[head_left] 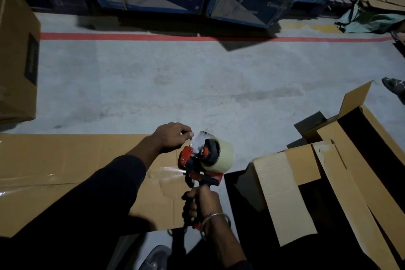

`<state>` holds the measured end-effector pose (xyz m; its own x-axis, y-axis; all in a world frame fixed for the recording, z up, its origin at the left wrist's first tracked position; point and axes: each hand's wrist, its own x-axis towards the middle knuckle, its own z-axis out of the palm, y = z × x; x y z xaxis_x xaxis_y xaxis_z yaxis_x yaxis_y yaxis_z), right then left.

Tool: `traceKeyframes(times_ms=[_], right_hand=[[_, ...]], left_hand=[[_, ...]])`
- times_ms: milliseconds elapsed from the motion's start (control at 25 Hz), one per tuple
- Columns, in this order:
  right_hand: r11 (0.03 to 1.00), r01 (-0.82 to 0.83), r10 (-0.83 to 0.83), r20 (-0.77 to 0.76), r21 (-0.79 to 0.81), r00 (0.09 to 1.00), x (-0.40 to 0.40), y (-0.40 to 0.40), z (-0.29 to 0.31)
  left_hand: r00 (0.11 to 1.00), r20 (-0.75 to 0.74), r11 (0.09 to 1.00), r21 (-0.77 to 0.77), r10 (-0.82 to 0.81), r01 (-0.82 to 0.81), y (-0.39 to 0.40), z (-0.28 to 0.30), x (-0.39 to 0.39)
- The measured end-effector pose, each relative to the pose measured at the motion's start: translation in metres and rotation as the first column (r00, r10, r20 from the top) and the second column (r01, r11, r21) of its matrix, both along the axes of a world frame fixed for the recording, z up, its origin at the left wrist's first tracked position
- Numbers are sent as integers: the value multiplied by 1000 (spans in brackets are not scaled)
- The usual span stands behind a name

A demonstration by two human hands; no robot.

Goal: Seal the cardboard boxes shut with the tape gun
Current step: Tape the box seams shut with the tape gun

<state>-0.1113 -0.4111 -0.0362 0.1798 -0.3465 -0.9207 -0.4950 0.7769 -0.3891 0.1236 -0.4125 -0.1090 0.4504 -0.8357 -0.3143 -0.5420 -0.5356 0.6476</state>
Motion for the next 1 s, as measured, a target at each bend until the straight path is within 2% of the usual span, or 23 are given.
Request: traceKeyframes(times_ms=[160, 280, 400, 520, 600, 680, 800, 1000], right_hand=[[997, -73, 76, -80, 39, 994, -3, -18, 12], [997, -50, 54, -85, 55, 995, -2, -17, 12], [998, -26, 30, -70, 56, 997, 1, -11, 5], [992, -53, 58, -39, 114, 998, 2, -11, 1], [989, -49, 52, -19, 139, 998, -1, -11, -4], [988, 0, -2, 7, 155, 1000, -2, -10, -10], [988, 5, -6, 5, 158, 1000, -1, -6, -14], [993, -59, 66, -66, 101, 996, -1, -18, 6]], left_hand=[[997, 16, 993, 90, 71, -72, -4, 3, -5], [992, 50, 980, 155, 115, -122, -9, 5, -10], [1000, 20, 968, 248, 21, -26, -15, 4, -5], [986, -153, 933, 342, -66, 116, -18, 6, 6], [985, -139, 914, 379, -98, 145, -17, 4, 5], [996, -62, 946, 314, -64, 81, -15, 3, 3], [999, -38, 991, 134, 8, -3, -9, -1, 1], [992, 105, 994, 75, 76, -84, -9, 1, -9]])
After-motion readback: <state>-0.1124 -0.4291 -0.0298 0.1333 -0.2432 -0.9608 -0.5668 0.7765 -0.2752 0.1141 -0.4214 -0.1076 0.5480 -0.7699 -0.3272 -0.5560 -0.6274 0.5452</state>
